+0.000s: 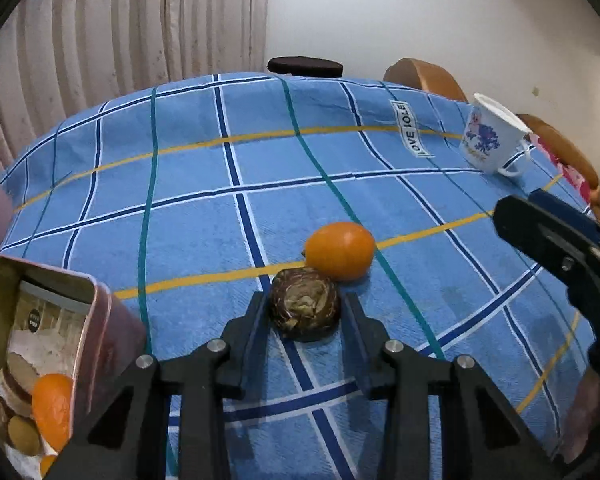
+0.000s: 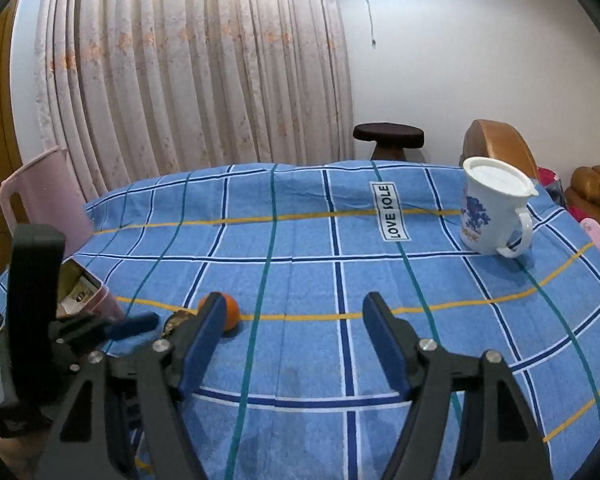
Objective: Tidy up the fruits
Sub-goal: 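Grasp the brown round fruit with the left gripper while the right gripper grasps the last orange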
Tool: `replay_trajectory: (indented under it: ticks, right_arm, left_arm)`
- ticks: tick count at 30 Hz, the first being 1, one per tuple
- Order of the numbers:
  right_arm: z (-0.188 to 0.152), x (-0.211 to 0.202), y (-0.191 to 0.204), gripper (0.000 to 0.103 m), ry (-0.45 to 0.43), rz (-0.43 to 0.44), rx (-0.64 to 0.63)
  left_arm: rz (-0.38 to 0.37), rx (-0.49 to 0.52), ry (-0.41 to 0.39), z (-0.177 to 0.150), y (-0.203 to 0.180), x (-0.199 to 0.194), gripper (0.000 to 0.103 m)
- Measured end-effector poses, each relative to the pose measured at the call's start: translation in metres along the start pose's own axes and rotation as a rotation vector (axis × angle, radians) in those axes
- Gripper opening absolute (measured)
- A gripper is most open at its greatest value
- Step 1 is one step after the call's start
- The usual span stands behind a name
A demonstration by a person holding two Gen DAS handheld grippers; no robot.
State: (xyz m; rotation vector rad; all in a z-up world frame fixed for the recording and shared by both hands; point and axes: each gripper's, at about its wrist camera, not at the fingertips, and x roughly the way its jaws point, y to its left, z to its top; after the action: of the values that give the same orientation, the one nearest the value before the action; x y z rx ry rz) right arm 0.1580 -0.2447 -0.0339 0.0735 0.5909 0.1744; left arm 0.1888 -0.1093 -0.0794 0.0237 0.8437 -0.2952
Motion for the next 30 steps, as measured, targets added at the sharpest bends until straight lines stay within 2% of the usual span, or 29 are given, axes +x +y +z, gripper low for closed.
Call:
replay_trajectory:
  ticks: [3, 8, 11, 19, 22, 24, 27, 30]
  right_arm:
    - [0.005, 0.008, 0.003, 0.073, 0.018, 0.009, 0.001]
    - [0.009, 0.029, 0.016, 0.073, 0.065, 0.035, -0.005]
    - [0.01, 0.046, 0.027, 0.073, 0.104, 0.052, -0.01]
    - [0.007, 0.077, 0.041, 0.063, 0.178, 0.092, 0.001]
    - [0.006, 0.085, 0.039, 0.058, 0.211, 0.137, 0.045]
    - [0.004, 0.09, 0.035, 0.051, 0.235, 0.155, 0.079]
    - [0.0, 0.092, 0.03, 0.051, 0.241, 0.182, 0.106]
    - [-0.001, 0.095, 0.04, 0.05, 0.261, 0.197, 0.067]
  left_arm:
    - [0.007, -0.025, -0.022, 0.0, 0.009, -0.004, 0.04]
    - [0.092, -0.043, -0.096, -0.001, 0.02, -0.018, 0.039]
    - [0.091, -0.039, -0.108, -0.001, 0.022, -0.021, 0.039]
    - [0.101, -0.072, -0.116, -0.002, 0.038, -0.024, 0.039]
    - [0.096, -0.082, -0.123, -0.002, 0.04, -0.025, 0.039]
    - [0.085, -0.102, -0.135, -0.004, 0.043, -0.028, 0.039]
    - [0.076, -0.124, -0.146, -0.005, 0.047, -0.03, 0.039]
    - [0.079, -0.126, -0.148, -0.005, 0.047, -0.03, 0.039]
